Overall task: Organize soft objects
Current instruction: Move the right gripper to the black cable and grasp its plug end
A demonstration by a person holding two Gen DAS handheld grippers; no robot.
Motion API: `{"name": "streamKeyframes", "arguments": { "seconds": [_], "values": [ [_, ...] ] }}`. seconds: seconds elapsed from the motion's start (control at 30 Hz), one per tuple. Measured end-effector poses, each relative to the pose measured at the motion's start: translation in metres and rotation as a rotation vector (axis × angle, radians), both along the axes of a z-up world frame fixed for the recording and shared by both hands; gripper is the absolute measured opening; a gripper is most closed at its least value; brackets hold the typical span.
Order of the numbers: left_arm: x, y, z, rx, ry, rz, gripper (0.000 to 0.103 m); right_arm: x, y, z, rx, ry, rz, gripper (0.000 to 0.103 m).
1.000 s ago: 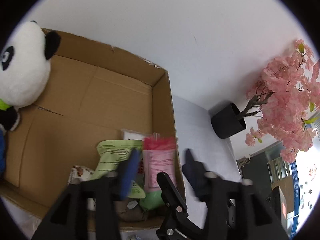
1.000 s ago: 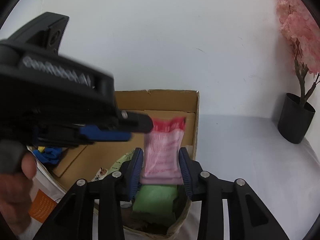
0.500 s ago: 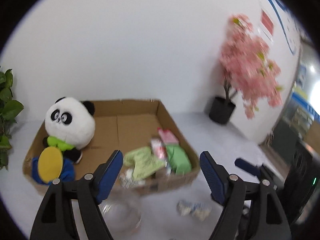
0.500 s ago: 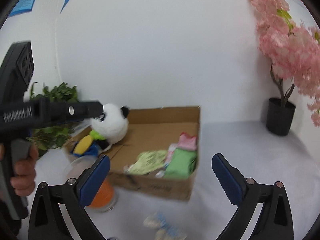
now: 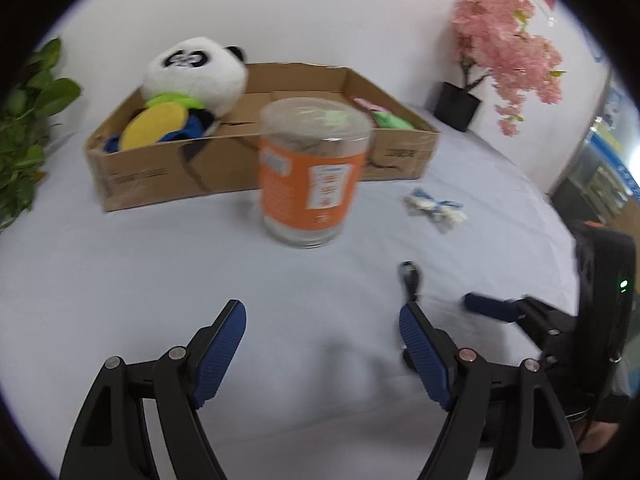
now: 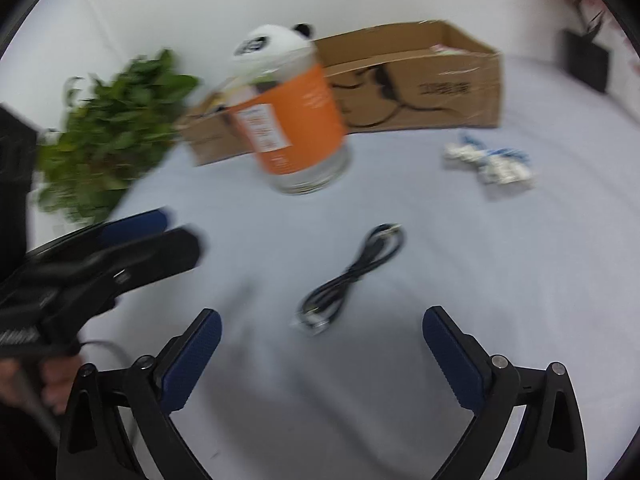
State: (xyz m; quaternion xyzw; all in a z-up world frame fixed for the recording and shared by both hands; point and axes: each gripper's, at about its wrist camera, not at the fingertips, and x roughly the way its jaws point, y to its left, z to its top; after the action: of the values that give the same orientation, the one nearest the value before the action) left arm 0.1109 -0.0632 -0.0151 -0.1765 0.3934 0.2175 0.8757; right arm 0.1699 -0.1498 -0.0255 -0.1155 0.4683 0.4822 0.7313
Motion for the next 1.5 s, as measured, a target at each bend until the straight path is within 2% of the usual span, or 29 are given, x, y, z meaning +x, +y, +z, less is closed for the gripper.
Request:
{"name": "streamKeyframes", "arguments": {
  "seconds": [0.1,0.17,0.23,0.27,0.33,0.4,0.47,0.5,0.53,0.63,0.77,0.83,0.9,0.93,1.03,1.1,1.17,1.2,1.23,1.3,1.33,1.37,1.5],
  "values": [
    [-0.014,0.012,-0.004,0.001,0.026,0.072,0.079,-0.008,0.015,-0.002,-0.050,-0.093,-0.064,0.097],
    [-0.026,0.017,-0.006,-0.006,0.027,0.095,0.079,-0.018,0.028,-0.006,-0.078,-0.141,-0.090,0.088],
    [-0.034,0.017,-0.006,-0.015,0.018,0.101,0.079,-0.020,0.033,-0.011,-0.102,-0.133,-0.123,0.083],
    [-0.038,0.017,-0.006,-0.017,0.015,0.107,0.079,-0.021,0.038,-0.012,-0.109,-0.163,-0.145,0.078],
    [-0.044,0.016,-0.006,-0.021,0.004,0.107,0.079,-0.025,0.046,-0.016,-0.141,-0.205,-0.157,0.074],
    [-0.048,0.016,-0.009,-0.042,-0.002,0.108,0.079,-0.028,0.047,-0.015,-0.143,-0.215,-0.158,0.065],
    [-0.051,0.015,-0.011,-0.069,-0.010,0.107,0.079,-0.030,0.043,-0.013,-0.135,-0.220,-0.167,0.045],
    [-0.051,0.015,-0.012,-0.079,-0.016,0.105,0.079,-0.030,0.041,-0.013,-0.131,-0.219,-0.172,0.041],
    [-0.051,0.015,-0.014,-0.087,-0.018,0.104,0.079,-0.029,0.039,-0.013,-0.127,-0.217,-0.181,0.032],
    [-0.050,0.017,-0.018,-0.146,-0.031,0.105,0.079,-0.029,0.035,-0.011,-0.126,-0.215,-0.179,0.017],
    [-0.047,0.020,-0.024,-0.246,-0.049,0.097,0.079,-0.026,0.027,-0.007,-0.112,-0.182,-0.159,0.011],
    [-0.046,0.021,-0.027,-0.304,-0.063,0.081,0.079,-0.025,0.020,0.000,-0.070,-0.157,-0.150,0.010],
    [-0.043,0.020,-0.028,-0.368,-0.092,0.046,0.079,-0.034,0.014,0.011,-0.025,-0.175,-0.127,0.010],
    [-0.041,0.018,-0.028,-0.399,-0.110,0.019,0.079,-0.038,0.010,0.016,0.003,-0.185,-0.109,0.002],
    [-0.032,0.014,-0.032,-0.499,-0.146,-0.039,0.079,-0.050,0.001,0.023,0.029,-0.171,-0.056,0.001],
    [-0.024,0.013,-0.041,-0.584,-0.143,-0.061,0.079,-0.054,0.001,0.018,-0.004,-0.168,-0.043,0.001],
    [-0.021,0.013,-0.049,-0.621,-0.131,-0.056,0.078,-0.052,-0.001,0.015,-0.009,-0.128,-0.041,0.002],
    [-0.022,0.012,-0.048,-0.615,-0.145,-0.057,0.078,-0.053,-0.003,0.016,-0.002,-0.125,-0.036,0.002],
    [-0.022,0.012,-0.048,-0.614,-0.141,-0.055,0.078,-0.054,-0.004,0.017,-0.001,-0.133,-0.033,0.006],
    [-0.023,0.015,-0.049,-0.629,-0.147,-0.044,0.078,-0.057,-0.004,0.018,0.002,-0.156,0.002,0.034],
    [-0.023,0.016,-0.048,-0.624,-0.145,-0.035,0.078,-0.058,-0.005,0.017,0.008,-0.163,0.011,0.059],
    [-0.023,0.017,-0.047,-0.614,-0.142,-0.028,0.078,-0.057,-0.006,0.015,0.021,-0.165,0.023,0.066],
    [-0.022,0.021,-0.047,-0.620,-0.145,-0.015,0.078,-0.051,0.004,0.006,-0.021,-0.169,0.076,0.063]
  ]
}}
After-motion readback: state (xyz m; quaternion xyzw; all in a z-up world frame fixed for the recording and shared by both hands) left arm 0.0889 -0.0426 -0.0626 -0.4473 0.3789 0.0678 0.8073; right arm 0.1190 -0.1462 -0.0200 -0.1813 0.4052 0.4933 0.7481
